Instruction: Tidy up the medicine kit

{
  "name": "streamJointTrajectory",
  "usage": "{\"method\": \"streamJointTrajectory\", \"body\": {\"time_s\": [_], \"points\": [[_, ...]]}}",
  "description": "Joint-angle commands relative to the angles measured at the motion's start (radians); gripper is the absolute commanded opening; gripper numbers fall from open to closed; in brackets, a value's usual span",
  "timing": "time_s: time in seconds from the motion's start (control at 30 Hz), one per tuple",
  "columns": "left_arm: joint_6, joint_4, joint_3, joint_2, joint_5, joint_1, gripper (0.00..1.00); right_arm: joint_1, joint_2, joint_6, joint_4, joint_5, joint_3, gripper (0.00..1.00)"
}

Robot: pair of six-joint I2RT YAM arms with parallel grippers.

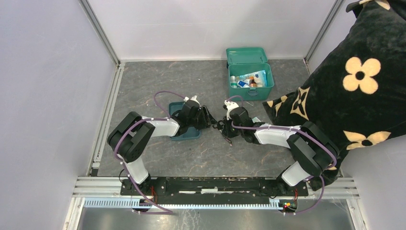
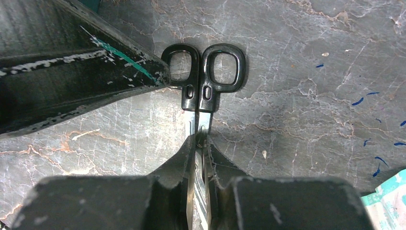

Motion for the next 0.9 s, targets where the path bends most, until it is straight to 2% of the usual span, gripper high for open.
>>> {"method": "streamJointTrajectory", "body": {"time_s": [0.0,0.1,0.3,0.37,0.73,0.87], "points": [[-0.049,0.011,0.027,0.031,-0.023,-0.012,0.56,-0.004,0.003,0.014,-0.058,-0.025,-0.040,0.07],[-0.052,-0.002,0.022,0.021,-0.047,-0.014,0.56,-0.005,-0.004,0.006,-0.074,-0.013,-0.033,0.10],[-0.053,-0.055,-0.001,-0.022,-0.136,-0.014,0.56,-0.004,-0.057,-0.018,-0.118,0.020,-0.015,0.32],[-0.056,-0.068,-0.012,-0.030,-0.152,-0.014,0.56,0.001,-0.063,-0.027,-0.128,0.042,-0.003,0.36],[-0.043,-0.161,-0.063,-0.108,-0.301,-0.013,0.57,0.060,-0.039,-0.035,-0.186,0.072,0.051,0.50],[-0.030,-0.121,-0.094,-0.142,-0.280,-0.012,0.59,0.078,-0.008,-0.040,-0.205,0.099,0.073,0.51]]}}
